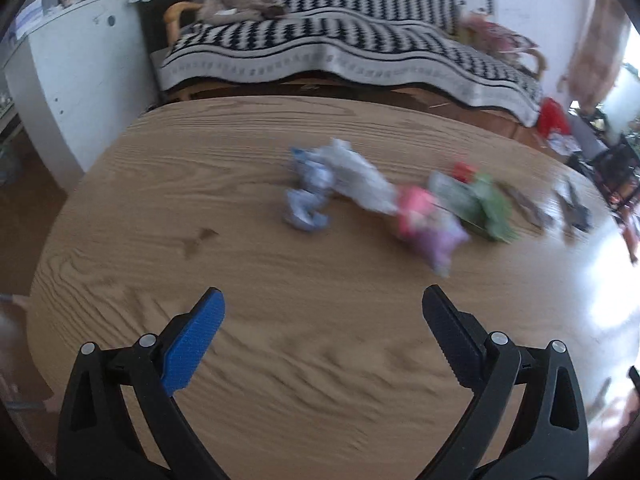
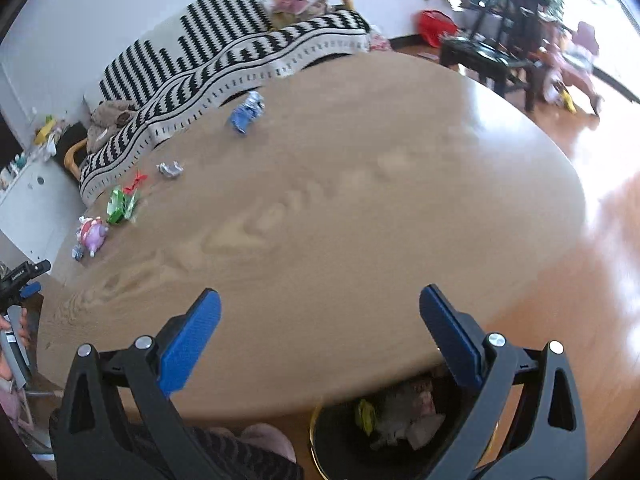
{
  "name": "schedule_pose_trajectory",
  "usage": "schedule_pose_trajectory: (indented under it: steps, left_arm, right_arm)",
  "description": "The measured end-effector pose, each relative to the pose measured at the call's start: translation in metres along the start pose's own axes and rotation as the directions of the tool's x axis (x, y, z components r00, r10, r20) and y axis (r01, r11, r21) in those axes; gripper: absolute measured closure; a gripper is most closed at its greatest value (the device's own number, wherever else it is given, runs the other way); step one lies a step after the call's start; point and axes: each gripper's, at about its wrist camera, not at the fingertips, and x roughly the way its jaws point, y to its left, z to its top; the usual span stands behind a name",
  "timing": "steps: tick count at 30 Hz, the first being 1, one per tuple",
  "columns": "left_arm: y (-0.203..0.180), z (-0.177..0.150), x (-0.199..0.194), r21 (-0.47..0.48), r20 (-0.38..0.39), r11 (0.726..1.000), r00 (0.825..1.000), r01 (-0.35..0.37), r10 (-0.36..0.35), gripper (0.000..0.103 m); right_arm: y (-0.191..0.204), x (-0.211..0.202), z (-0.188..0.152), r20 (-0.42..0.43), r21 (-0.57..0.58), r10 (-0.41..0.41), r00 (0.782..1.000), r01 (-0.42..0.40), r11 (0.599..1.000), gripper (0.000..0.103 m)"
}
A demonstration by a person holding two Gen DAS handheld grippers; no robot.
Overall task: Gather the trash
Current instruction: 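Return both grippers to the table toward the crumpled foil and paper, then grasp the crumpled foil with the left gripper while the right grasps the blue paper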
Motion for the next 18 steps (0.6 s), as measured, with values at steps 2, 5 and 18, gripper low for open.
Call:
schedule_pose_trajectory:
  steps: [2,5,18]
  left_arm:
    - [0.009,0.012,0.017,0.005,-0.023,1.000,0.999,-0.026,0.027,0.007]
    - [0.018,0.029,0.041,0.010,-0.057,0.999,0.998,-0.033,0.033,0.007]
    - [0.013,0.060,0.113,0.104,-0.136,0.994,0.990,-0.025,0.039,0.007]
  right_arm:
    - [0.019,0.014,0.024,0.008,-0.032,0.000,1.000,0.001,0.999,0.007]
    - [0.052,0.041,0.070,0.025,-0.096,0.000,1.000,0.002,0.995,0.007]
    - [0.122,0.207,0.199,-0.091,-0.192,-0.135,0.987,0.116,0.974,0.007]
